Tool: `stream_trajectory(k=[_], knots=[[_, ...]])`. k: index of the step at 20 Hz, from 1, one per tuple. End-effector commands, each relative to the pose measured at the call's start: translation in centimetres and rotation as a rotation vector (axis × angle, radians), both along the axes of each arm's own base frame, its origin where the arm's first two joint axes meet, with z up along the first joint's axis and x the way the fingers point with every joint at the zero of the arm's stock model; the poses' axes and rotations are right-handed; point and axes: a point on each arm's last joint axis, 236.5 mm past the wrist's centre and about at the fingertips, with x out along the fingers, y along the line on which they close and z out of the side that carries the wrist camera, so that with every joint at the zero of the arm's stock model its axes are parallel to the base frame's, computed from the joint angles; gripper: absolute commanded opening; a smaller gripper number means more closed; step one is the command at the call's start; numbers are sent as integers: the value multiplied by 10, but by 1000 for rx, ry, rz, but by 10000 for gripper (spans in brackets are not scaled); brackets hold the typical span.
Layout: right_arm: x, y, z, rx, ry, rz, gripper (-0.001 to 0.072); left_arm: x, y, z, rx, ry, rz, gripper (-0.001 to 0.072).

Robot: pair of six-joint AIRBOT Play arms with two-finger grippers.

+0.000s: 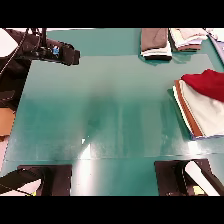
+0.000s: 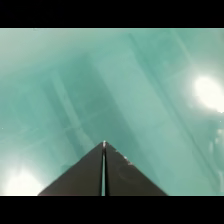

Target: Fold the shirts.

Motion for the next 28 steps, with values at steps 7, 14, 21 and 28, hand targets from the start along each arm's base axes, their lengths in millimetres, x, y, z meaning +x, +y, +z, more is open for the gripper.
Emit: stream_trajectory(k=[7, 14, 21, 28], knots=[[-126, -21, -115, -52, 393, -223, 682, 0, 0, -1, 11, -4, -9, 22], [32, 67, 29, 29, -109, 155, 670, 1, 0, 1, 7, -11, -7, 23], [97, 229, 55, -78, -176, 688, 188, 8, -2, 10, -19, -55, 3, 23], [110, 303, 47, -140, -161, 905, 19, 17, -4, 23, -49, -112, 16, 23]])
